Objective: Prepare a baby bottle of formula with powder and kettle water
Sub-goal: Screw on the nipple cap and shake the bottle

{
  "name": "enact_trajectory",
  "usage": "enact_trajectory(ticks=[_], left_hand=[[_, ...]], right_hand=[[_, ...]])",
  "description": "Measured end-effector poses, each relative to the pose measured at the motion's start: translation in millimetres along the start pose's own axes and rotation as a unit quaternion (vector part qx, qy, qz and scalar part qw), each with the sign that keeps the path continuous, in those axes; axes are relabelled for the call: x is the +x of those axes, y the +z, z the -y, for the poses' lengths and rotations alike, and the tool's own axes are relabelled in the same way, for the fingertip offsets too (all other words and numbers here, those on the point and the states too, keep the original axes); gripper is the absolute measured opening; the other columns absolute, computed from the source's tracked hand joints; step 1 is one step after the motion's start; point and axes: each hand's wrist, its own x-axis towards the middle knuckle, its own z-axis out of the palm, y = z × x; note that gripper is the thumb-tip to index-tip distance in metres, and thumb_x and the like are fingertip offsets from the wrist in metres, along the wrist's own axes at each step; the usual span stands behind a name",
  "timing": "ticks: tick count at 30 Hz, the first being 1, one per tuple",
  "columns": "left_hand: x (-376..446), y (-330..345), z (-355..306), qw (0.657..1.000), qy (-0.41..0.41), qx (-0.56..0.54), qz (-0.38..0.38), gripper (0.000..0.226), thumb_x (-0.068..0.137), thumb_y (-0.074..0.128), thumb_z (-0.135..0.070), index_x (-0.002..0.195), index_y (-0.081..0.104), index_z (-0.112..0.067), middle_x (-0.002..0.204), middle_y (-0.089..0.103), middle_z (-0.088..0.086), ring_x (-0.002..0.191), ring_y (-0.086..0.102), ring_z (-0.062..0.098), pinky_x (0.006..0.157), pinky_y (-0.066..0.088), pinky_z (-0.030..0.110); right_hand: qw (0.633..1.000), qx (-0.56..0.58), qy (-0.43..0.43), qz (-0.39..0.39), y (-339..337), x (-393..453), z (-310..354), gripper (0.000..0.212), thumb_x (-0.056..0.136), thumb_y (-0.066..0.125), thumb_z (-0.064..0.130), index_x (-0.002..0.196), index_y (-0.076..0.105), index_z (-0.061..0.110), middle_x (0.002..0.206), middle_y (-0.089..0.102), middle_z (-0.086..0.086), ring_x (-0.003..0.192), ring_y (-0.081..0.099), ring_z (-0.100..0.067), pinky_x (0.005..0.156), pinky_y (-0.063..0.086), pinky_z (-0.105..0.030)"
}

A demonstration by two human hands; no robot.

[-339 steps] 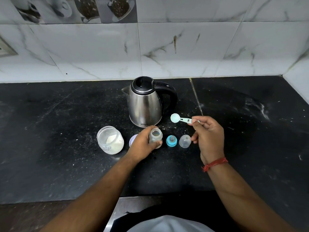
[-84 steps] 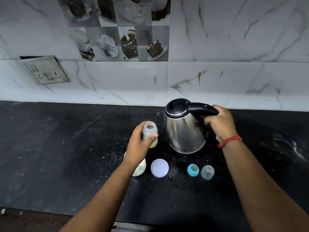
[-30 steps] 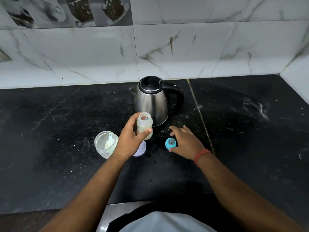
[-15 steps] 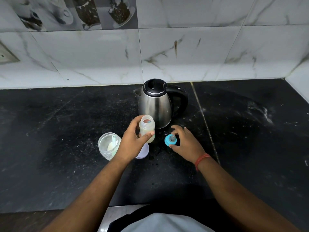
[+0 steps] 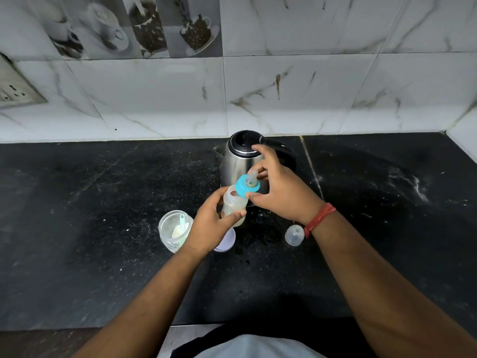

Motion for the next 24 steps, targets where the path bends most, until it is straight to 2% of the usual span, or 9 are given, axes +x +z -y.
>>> enact_trajectory(ticks=[3, 8, 14, 18, 21, 24], left_hand=[[0.5, -0.8, -0.1, 1.0, 0.001, 0.004, 0.003, 0.05, 0.086, 0.083, -0.014, 0.127, 0.061, -0.032, 0.118, 0.072, -0.01, 0.109, 0.069, 0.009, 0.097, 0.057, 0.032], [1.0, -2.4, 0.2, 0.999, 0.015, 0.033, 0.011, 0.053, 0.085, 0.084, -0.016, 0.129, 0.06, -0.032, 0.123, 0.07, -0.007, 0.113, 0.067, 0.01, 0.101, 0.055, 0.037], [2.0, -6.5, 1.9, 0.998, 0.022, 0.05, 0.011, 0.054, 0.084, 0.085, -0.02, 0.133, 0.061, -0.025, 0.124, 0.069, -0.006, 0.115, 0.066, 0.013, 0.102, 0.055, 0.044], [1.0, -7.7, -1.4, 0.997, 0.028, 0.058, 0.032, 0.053, 0.085, 0.084, -0.02, 0.131, 0.061, -0.029, 0.123, 0.069, -0.007, 0.114, 0.066, 0.01, 0.101, 0.055, 0.039], [-0.9, -5.9, -3.2, 0.998, 0.028, 0.045, 0.037, 0.053, 0.085, 0.083, -0.017, 0.133, 0.061, -0.025, 0.124, 0.07, -0.006, 0.115, 0.066, 0.009, 0.101, 0.054, 0.033], [-3.0, -4.7, -4.5, 0.999, 0.03, 0.026, 0.027, 0.053, 0.086, 0.082, -0.015, 0.131, 0.059, -0.031, 0.125, 0.07, -0.006, 0.116, 0.066, 0.008, 0.101, 0.054, 0.029]], right_hand=[[0.998, -0.042, -0.01, 0.034, 1.4, 3.1, 7.9, 0.098, 0.081, 0.079, 0.016, 0.155, 0.016, 0.028, 0.119, 0.059, 0.004, 0.109, 0.06, -0.011, 0.102, 0.051, -0.031], [0.997, -0.057, -0.012, 0.048, 9.6, 3.1, 11.0, 0.098, 0.081, 0.078, 0.015, 0.154, 0.014, 0.03, 0.12, 0.058, 0.003, 0.11, 0.06, -0.014, 0.102, 0.05, -0.034], [0.999, -0.016, 0.011, 0.038, 14.8, -0.4, 14.4, 0.097, 0.079, 0.078, 0.01, 0.153, 0.019, 0.032, 0.126, 0.061, 0.005, 0.115, 0.059, -0.01, 0.104, 0.048, -0.028], [0.999, 0.0, 0.012, 0.051, 13.8, -2.6, 16.0, 0.097, 0.076, 0.077, 0.005, 0.153, 0.023, 0.032, 0.125, 0.062, 0.01, 0.116, 0.058, -0.007, 0.105, 0.044, -0.024], [0.998, 0.006, 0.013, 0.068, 11.3, -2.2, 16.5, 0.1, 0.076, 0.077, 0.004, 0.154, 0.02, 0.032, 0.126, 0.063, 0.012, 0.119, 0.059, -0.008, 0.106, 0.045, -0.027], [0.998, 0.028, 0.018, 0.059, 11.5, -3.0, 16.6, 0.1, 0.077, 0.075, 0.003, 0.154, 0.019, 0.032, 0.126, 0.064, 0.011, 0.118, 0.06, -0.01, 0.107, 0.046, -0.028]])
